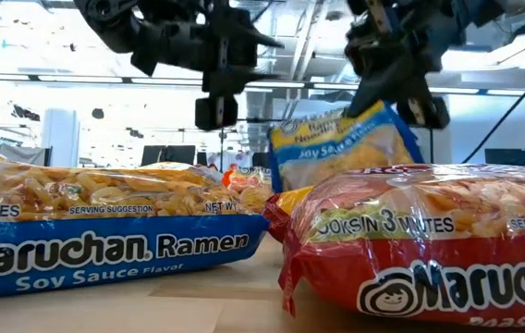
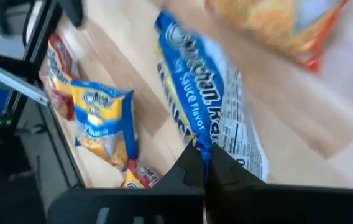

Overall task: Sort Maruchan noodles
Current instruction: Put the blue noodle pack into the right white bin

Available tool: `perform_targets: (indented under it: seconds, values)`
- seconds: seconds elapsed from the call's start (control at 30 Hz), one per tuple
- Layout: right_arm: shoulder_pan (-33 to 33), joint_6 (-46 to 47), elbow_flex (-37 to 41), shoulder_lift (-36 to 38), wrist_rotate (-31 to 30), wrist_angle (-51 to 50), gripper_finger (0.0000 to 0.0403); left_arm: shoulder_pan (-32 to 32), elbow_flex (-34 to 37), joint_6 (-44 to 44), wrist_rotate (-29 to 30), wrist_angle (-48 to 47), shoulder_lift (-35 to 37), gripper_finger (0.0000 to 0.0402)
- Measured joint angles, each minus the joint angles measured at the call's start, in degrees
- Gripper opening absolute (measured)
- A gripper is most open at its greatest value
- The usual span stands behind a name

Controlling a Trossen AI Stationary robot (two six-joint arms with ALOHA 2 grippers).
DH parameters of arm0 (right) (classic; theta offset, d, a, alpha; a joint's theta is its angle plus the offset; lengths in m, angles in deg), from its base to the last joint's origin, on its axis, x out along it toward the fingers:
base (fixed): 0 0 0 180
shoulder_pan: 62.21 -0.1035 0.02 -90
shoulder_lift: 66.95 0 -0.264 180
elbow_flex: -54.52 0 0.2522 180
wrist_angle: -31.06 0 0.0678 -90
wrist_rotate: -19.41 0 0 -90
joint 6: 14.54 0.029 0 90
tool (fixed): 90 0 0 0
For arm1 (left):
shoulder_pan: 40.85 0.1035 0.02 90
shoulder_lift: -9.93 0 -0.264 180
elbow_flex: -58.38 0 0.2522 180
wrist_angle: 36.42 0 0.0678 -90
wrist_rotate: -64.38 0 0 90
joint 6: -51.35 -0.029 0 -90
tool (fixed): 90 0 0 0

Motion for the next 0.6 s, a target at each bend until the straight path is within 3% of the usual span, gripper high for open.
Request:
perform_targets:
  seconds: [0.27, 0.6]
  values:
    - [3.16, -8.51, -3.2, 5.89, -2.86, -4.26, 0.0005, 6.17, -0.05, -6.76, -0.68, -7.12, 7.15, 0.0121]
    - [13.38, -24.14, -18.27, 3.91, -2.77, -16.58, 0.0005, 12.95, 0.0, -12.74, -6.14, -11.42, 11.12, 0.0121]
